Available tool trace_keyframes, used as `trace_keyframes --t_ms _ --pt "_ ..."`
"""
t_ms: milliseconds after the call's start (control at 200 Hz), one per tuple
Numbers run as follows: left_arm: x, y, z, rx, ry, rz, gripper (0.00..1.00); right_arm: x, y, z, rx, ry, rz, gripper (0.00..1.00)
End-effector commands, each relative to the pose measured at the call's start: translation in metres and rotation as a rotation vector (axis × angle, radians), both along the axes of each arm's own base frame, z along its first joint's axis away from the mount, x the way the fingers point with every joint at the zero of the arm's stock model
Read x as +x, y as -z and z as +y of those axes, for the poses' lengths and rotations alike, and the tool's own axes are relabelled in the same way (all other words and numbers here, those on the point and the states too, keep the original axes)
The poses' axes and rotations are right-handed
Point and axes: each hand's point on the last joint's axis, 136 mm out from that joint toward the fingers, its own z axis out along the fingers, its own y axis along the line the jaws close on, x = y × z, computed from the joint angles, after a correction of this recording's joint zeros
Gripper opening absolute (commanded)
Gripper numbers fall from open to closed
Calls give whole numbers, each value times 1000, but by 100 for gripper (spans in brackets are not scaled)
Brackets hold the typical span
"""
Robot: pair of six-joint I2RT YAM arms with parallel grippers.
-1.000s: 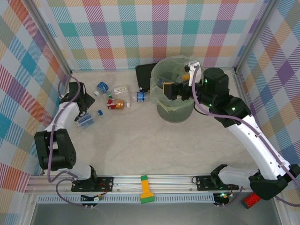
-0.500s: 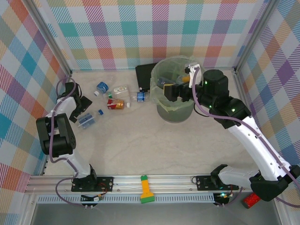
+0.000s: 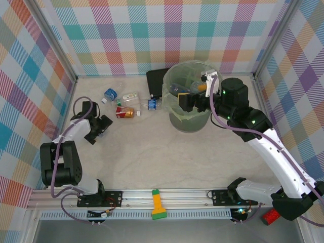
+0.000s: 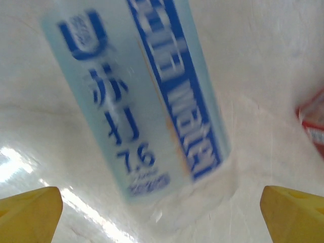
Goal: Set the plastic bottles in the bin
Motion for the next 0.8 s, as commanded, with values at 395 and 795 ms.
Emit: trace_keyframes --t_ms 395,795 --pt "8 -4 9 45 -68 -11 100 -6 -11 -2 33 -6 -30 99" --pt "30 -8 21 4 -279 -33 100 -4 -9 2 29 -15 -19 99"
